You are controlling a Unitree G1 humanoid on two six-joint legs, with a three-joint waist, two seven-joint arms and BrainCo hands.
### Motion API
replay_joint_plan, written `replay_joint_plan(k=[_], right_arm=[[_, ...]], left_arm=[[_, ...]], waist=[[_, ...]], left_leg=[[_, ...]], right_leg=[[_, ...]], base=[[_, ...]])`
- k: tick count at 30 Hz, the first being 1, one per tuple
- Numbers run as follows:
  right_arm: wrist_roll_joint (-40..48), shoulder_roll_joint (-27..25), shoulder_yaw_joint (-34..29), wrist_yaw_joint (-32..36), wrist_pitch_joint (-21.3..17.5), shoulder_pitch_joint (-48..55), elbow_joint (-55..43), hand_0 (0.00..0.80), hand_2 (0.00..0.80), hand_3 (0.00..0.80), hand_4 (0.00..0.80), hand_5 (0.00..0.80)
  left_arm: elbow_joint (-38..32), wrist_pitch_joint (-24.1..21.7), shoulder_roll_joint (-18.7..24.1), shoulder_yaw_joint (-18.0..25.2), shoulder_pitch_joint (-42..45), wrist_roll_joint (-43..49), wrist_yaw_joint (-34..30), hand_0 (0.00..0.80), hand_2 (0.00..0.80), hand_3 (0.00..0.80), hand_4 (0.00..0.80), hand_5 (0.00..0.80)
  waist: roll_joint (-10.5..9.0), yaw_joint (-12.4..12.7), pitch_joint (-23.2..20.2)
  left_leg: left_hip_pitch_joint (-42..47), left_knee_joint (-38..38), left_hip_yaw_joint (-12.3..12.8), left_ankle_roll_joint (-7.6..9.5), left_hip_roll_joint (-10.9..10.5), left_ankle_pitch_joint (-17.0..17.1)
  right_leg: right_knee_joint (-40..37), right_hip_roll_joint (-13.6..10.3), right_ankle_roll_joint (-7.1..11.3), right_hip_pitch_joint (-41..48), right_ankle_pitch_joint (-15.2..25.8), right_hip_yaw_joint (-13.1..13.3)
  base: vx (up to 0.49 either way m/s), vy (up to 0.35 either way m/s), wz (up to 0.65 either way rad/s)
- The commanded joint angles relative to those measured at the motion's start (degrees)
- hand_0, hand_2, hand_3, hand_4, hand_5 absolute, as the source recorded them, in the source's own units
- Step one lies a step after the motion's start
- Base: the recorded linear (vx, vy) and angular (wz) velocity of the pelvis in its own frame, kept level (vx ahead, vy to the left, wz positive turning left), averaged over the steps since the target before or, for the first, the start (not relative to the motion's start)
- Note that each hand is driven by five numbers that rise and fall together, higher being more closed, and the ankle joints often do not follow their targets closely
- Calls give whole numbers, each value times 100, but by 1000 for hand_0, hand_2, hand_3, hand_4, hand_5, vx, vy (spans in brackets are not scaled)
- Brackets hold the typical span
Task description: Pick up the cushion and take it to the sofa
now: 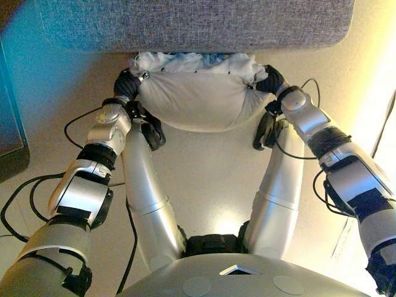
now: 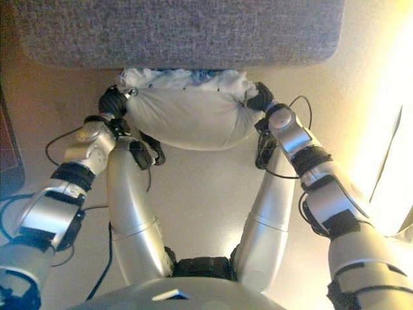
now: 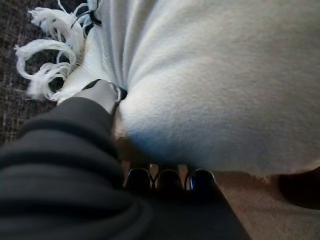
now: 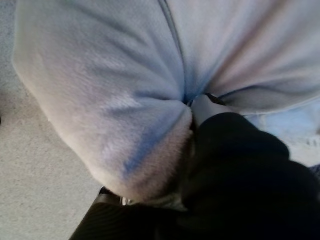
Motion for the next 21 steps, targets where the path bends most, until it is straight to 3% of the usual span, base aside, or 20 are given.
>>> replay_joint_plan(k=[1, 6, 10, 14, 17, 18, 21], right_arm=[[350, 101, -323, -288, -324, 124, -216, 800, 800, 800, 800, 800], [672, 123, -580, -662, -711, 661, -902, 800, 800, 800, 800, 800], [580, 352, -1014, -965, -1046, 1452, -1786, 800, 800, 800, 800, 800], [446, 428, -1408, -929, -1300, 2259, -2444, 800, 800, 800, 800, 800], [487, 474, -1621, -810, -1321, 2743, -2784, 800, 800, 800, 800, 800], [481, 489, -1700, -792, -1263, 2891, -2897, 800, 800, 800, 800, 800], [647, 373, -1966, -608, -1275, 3371, -3229, 800, 800, 800, 800, 800]], left_arm=[[-352, -619, -291, -108, -158, 113, -227, 800, 800, 800, 800, 800], [-1061, -1193, -474, -22, 291, 346, 114, 800, 800, 800, 800, 800], [-1754, -1468, -673, 187, 824, 685, 445, 800, 800, 800, 800, 800], [-2378, -1468, -762, 301, 1332, 983, 699, 800, 800, 800, 800, 800], [-2746, -1235, -767, 417, 1646, 1145, 859, 800, 800, 800, 800, 800], [-2810, -1205, -719, 434, 1727, 1098, 830, 800, 800, 800, 800, 800], [-3215, -929, -592, 567, 2061, 1117, 694, 800, 800, 800, 800, 800]], waist=[[135, 9, -94], [113, -10, -157], [77, -57, -266], [58, -79, -417], [8, -51, -556], [-31, -47, -635], [-98, 8, -862]], left_leg=[[668, -373, 273, -102, 192, -419], [1325, -1175, 392, -159, 196, -162], [2152, -2151, 645, -210, 279, 163], [3014, -3221, 720, -140, 201, 626], [3743, -3953, 675, -51, 4, 929], [3955, -4251, 699, 24, -84, 1181], [4563, -4724, 684, 54, -170, 1264]], right_leg=[[-800, 10, -309, 419, 596, -169], [-1370, 144, -226, 1050, 816, -287], [-2157, 188, -159, 1899, 1020, -478], [-3097, 250, -133, 2716, 1309, -588], [-3867, 366, -165, 3431, 1517, -654], [-4222, 368, -195, 3666, 1750, -713], [-4742, 414, -171, 4351, 1732, -787]], base=[[19, -26, 4], [12, 6, 9], [34, -36, 0], [83, -36, 15], [130, -52, 6], [135, -40, -2], [175, -52, -3]])
